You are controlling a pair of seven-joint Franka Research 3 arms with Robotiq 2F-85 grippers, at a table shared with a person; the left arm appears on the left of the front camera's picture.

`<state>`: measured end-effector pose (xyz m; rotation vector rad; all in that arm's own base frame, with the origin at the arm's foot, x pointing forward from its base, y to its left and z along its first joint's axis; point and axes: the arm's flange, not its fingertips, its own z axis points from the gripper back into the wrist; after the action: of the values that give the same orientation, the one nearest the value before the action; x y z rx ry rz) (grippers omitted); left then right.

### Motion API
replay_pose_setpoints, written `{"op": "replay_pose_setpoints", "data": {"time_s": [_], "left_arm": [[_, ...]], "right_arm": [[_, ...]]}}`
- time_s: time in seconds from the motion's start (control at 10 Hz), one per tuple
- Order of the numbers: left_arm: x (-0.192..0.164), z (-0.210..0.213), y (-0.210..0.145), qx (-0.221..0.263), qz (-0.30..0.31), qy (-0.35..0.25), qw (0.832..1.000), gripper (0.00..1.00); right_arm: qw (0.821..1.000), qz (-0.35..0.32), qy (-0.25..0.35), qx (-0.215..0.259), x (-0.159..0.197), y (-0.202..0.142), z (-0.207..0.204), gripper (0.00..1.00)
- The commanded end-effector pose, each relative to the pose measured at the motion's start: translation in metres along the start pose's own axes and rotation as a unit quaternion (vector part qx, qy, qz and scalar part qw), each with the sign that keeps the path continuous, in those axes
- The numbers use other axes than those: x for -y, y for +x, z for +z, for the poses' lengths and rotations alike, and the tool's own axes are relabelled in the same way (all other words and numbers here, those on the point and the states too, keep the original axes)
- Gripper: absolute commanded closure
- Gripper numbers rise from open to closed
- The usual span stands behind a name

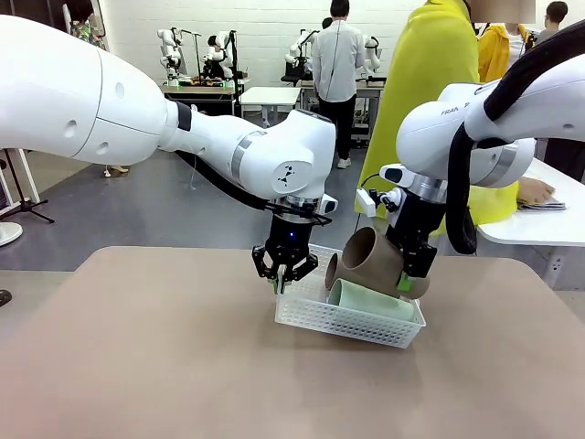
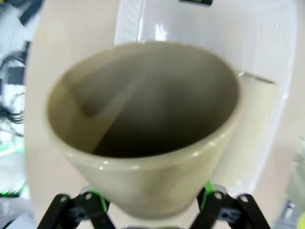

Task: Clean and organize the cups into the basket.
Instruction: Pick up the Reusable plastic cup from the right side of the table and stack it inside the Organizing basket in the center of the table.

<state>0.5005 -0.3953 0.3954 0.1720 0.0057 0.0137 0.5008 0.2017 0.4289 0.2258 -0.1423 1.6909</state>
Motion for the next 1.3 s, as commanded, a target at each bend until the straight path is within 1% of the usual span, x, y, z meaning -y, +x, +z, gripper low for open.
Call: {"op": "replay_pose_setpoints", "data": {"time_s": [0.0,0.2,0.3,0.5,0.8,1.1,1.2], "left_arm": [[-0.003,-0.001,-0.003,0.002,-0.002,-0.006,1.000,1.00],[-0.003,-0.001,-0.003,0.002,-0.002,-0.006,1.000,1.00],[-0.003,-0.001,-0.003,0.002,-0.002,-0.006,1.000,1.00],[-0.003,-0.001,-0.003,0.002,-0.002,-0.006,1.000,1.00],[-0.003,-0.001,-0.003,0.002,-0.002,-0.006,1.000,1.00],[-0.003,-0.001,-0.003,0.002,-0.002,-0.006,1.000,1.00],[-0.003,-0.001,-0.003,0.002,-0.002,-0.006,1.000,1.00]], "right_arm": [[0.999,-0.011,0.006,0.031,0.012,-0.007,-0.003,0.18],[0.999,-0.016,0.001,0.041,0.019,-0.007,-0.006,0.18],[0.999,-0.007,-0.002,0.043,0.022,-0.006,-0.008,0.18],[0.999,-0.002,-0.007,0.038,0.026,-0.005,-0.009,0.18],[0.999,0.004,0.002,0.032,0.033,-0.006,-0.019,0.18],[1.000,-0.005,0.010,0.026,0.037,-0.012,-0.027,0.18],[1.000,-0.006,0.012,0.025,0.036,-0.012,-0.027,0.10]]}}
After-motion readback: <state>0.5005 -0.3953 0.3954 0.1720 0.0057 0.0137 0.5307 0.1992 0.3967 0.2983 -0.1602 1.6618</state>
